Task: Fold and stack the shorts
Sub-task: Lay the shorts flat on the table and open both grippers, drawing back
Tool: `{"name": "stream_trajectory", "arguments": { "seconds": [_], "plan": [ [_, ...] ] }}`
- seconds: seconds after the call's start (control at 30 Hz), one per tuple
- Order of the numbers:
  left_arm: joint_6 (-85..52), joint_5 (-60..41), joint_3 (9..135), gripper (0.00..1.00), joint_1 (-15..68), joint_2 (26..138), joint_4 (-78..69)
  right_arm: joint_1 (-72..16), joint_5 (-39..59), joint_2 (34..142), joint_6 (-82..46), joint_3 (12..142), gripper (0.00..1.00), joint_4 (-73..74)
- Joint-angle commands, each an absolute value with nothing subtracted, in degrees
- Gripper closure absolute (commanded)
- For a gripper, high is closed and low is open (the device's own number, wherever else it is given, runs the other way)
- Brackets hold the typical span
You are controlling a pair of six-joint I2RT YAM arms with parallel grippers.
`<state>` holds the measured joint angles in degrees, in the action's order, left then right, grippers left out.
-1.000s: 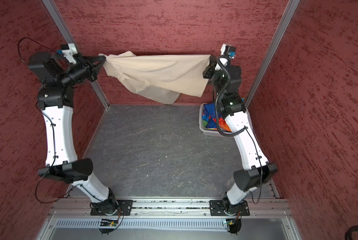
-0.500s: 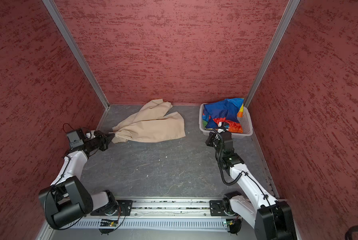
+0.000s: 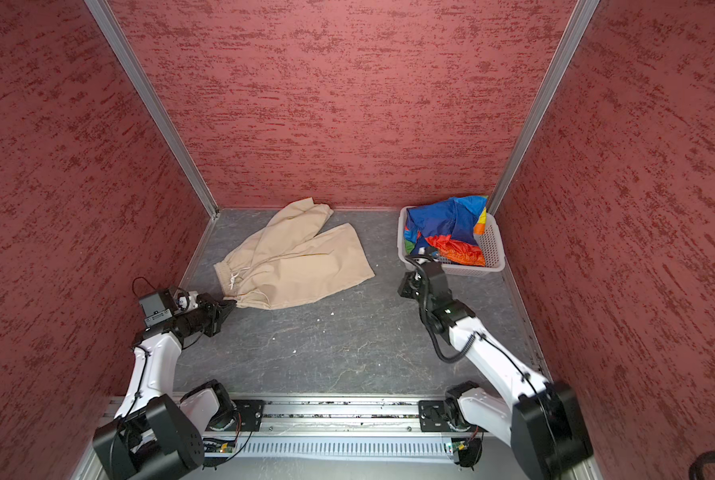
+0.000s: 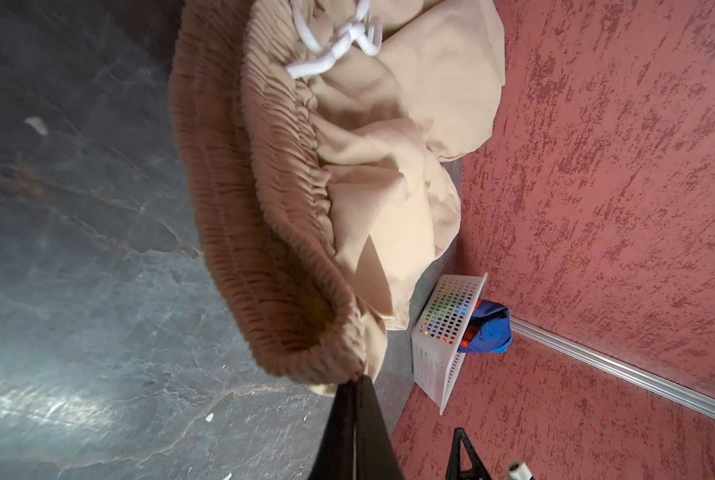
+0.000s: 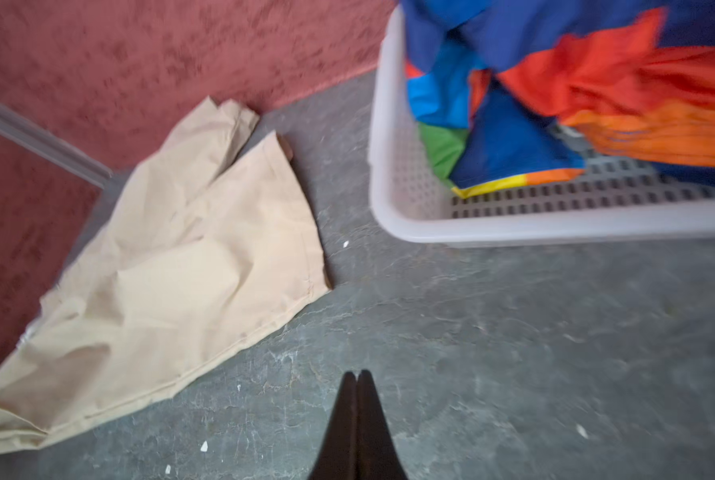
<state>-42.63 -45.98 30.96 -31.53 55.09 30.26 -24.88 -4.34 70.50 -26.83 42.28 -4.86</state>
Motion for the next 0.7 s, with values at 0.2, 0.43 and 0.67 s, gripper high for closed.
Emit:
{"name": "stream_trajectory", "arguments": {
  "seconds": [0.2,0.43,0.67],
  "plan": [
    [-37.39,-44.39,30.7,1.0,-33.2,51.57,37.03,-31.73,-7.12,102.65,-22.18,67.13,1.0,-6.45],
    [-36.75,-44.81,29.39,1.0,-34.19,52.2,36.95,-31.73,-5.64,116.16,-21.47,77.69,1.0,-12.07],
    [-36.39,-44.3,29.2,1.0,-34.63,53.59,36.61,-31.73,-4.58,115.69,-23.52,70.27,1.0,-10.98]
  ]
}}
